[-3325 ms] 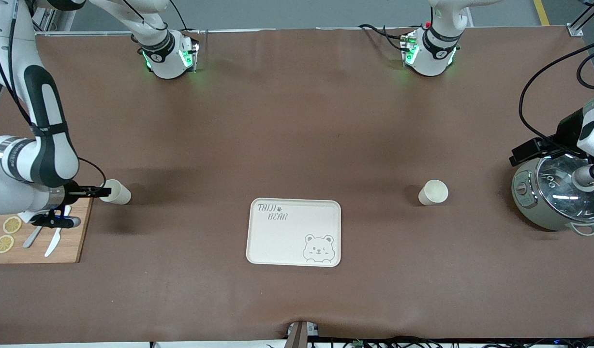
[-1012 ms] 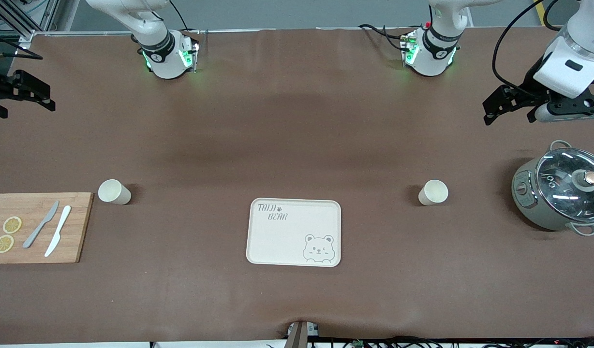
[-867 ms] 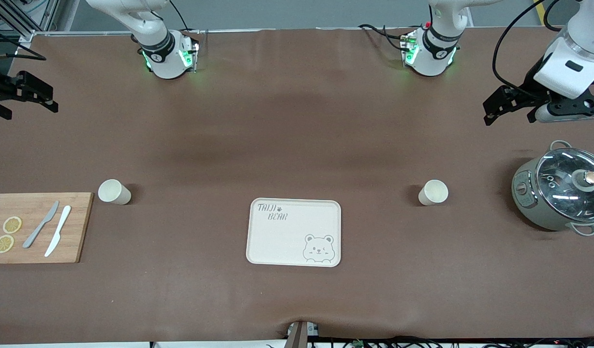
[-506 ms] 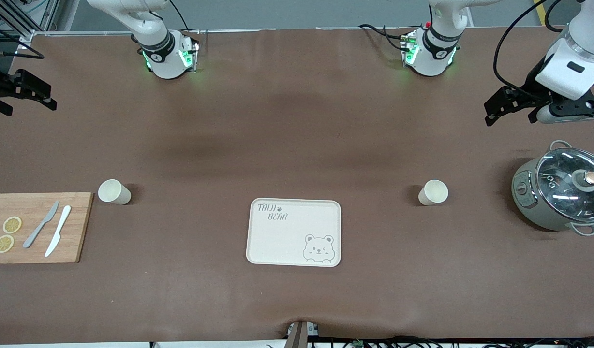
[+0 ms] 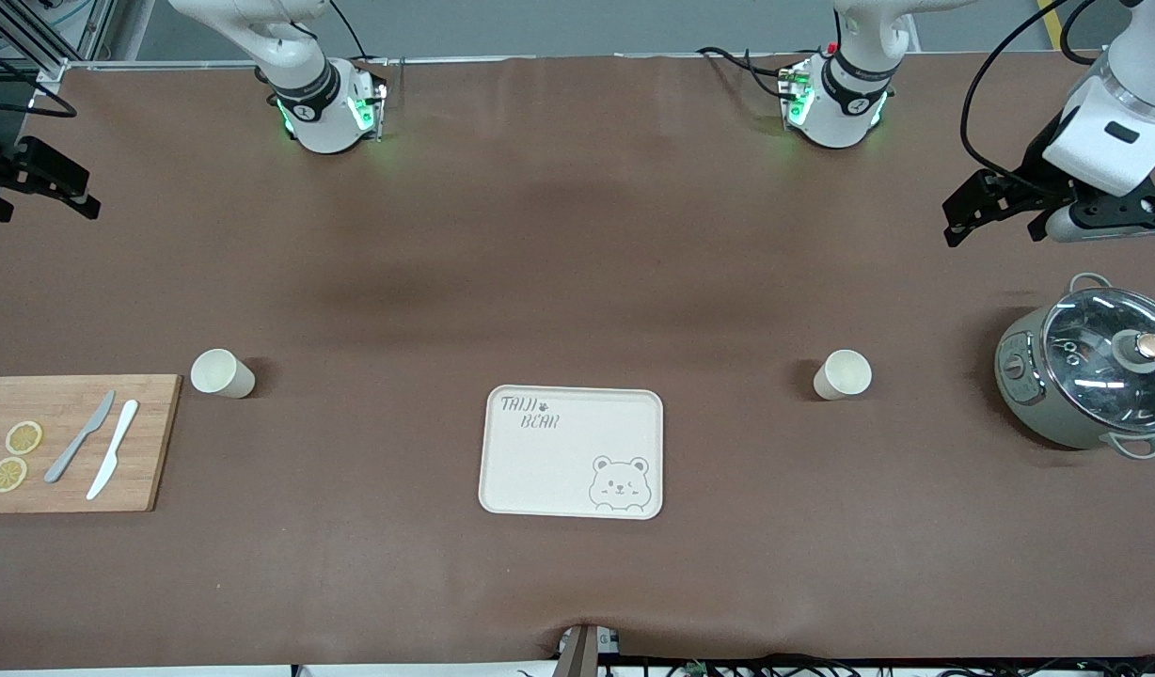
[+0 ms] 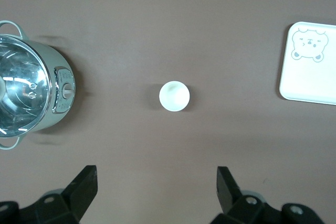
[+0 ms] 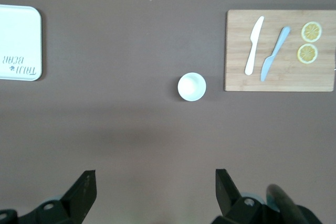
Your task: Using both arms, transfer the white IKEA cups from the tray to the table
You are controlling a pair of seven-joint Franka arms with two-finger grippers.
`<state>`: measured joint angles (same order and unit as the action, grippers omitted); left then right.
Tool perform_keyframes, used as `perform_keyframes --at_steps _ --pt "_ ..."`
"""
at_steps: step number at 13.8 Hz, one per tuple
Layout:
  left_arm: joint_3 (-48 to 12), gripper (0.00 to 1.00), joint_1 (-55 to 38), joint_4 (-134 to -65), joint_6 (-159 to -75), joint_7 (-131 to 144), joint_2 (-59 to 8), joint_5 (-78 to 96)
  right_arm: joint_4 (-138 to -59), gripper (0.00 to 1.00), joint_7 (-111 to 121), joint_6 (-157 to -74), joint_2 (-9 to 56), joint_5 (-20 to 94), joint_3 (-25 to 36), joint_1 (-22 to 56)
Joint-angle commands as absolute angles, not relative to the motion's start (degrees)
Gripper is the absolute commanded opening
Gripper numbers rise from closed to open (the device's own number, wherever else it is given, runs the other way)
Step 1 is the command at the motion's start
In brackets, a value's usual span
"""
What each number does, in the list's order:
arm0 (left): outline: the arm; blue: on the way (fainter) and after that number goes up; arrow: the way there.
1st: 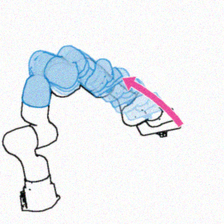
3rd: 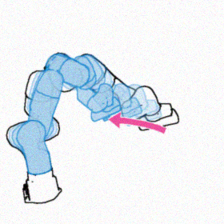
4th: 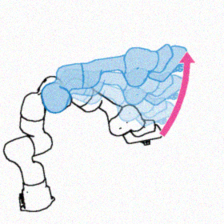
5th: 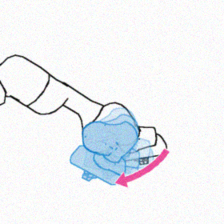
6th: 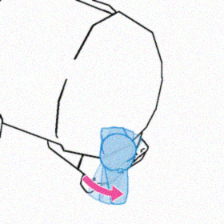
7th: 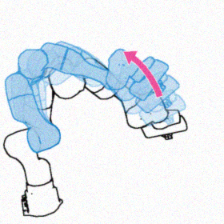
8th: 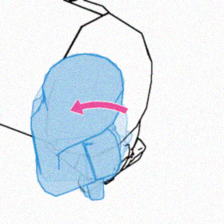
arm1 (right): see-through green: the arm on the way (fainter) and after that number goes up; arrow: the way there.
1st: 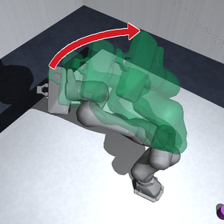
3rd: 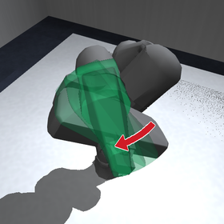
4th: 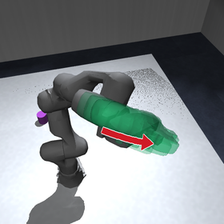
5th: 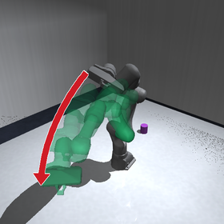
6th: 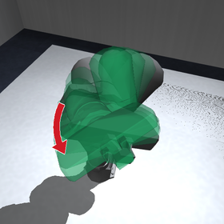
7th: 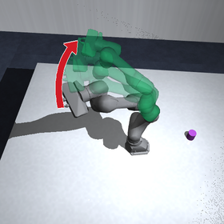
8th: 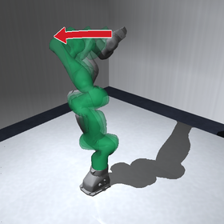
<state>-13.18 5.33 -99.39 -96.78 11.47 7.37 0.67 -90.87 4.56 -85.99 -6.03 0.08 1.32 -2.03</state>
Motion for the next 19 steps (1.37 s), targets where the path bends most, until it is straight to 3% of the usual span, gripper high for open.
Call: perform_keyframes --at_steps 1,4,19 --pt "-13.36 1.0 5.8 -99.14 -97.12 11.08 7.65 0.53 -87.28 1.0 3.43 -84.38 -5.89 -1.14 0.7 -2.2" --pt "-13.36 1.0 5.89 -98.88 -97.03 11.07 7.56 0.53 -87.54 1.0 3.51 -80.26 -5.71 -1.49 0.88 -2.11" --pt "-13.36 1.0 5.8 -95.54 -96.15 11.07 5.19 0.18 -87.19 1.0 3.6 -80.42 -5.36 -2.9 0.97 -2.37"
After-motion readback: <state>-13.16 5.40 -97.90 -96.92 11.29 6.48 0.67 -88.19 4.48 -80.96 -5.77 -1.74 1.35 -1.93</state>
